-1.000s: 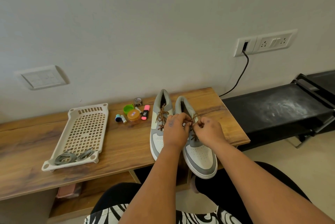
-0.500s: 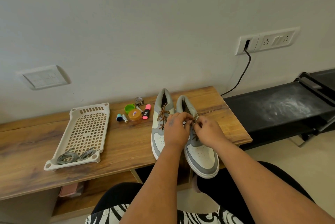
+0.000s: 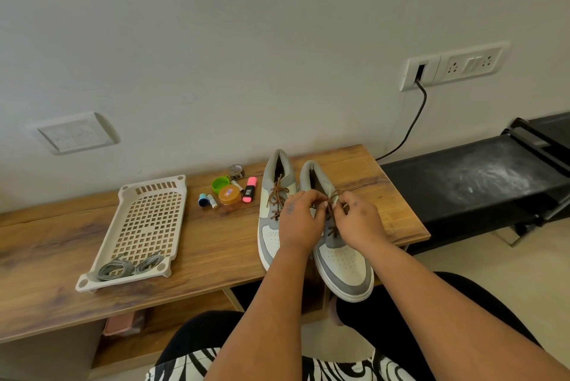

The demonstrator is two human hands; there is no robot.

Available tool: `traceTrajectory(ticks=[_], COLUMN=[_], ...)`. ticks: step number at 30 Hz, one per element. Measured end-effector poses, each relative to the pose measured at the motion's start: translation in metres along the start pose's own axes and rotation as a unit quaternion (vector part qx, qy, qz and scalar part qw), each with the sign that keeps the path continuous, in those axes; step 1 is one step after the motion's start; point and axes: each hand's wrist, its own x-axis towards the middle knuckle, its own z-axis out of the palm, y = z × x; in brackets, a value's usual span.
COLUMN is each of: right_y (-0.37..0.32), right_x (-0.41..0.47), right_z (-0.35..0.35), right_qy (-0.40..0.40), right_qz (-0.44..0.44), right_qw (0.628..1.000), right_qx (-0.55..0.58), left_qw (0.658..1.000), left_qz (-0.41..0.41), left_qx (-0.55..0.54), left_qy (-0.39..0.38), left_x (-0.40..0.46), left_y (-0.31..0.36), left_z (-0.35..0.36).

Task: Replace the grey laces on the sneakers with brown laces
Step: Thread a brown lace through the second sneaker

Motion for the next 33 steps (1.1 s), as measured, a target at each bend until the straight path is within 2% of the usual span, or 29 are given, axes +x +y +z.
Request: traceTrajectory(ticks=[5,15,25,29,33], right_y=[0.002,0.003,0.006,0.005,0.004], right_x=[0.001,0.004,0.006,0.008,0.007], right_z=[0.002,0.005,0.019,0.020,0.014], right_qy=[0.034,0.025,0.040,0.043,0.051], right_qz=[0.001,0.024,0.073,0.063,0.011], right_qw=[0.999,0.999,0.995,0.996,0.998], right_qx=[0.007,-0.001,0.049,0.046,0.043], left_qw=[1.000,1.000,0.999,0.999,0.999], left_qz=[-0.014,-0.013,-0.026,-0.024,-0.030], left_qx=[-0.007,-0.008,-0.025,-0.017,-0.027], left_qy=[-0.007,-0.017,-0.016,-0.020,-0.021], left_x=[0.002,0.002,0.001,0.000,0.002], left_y=[-0.001,-0.002,-0.001,0.000,-0.004], left_z=[0.000,0.002,0.002,0.002,0.002])
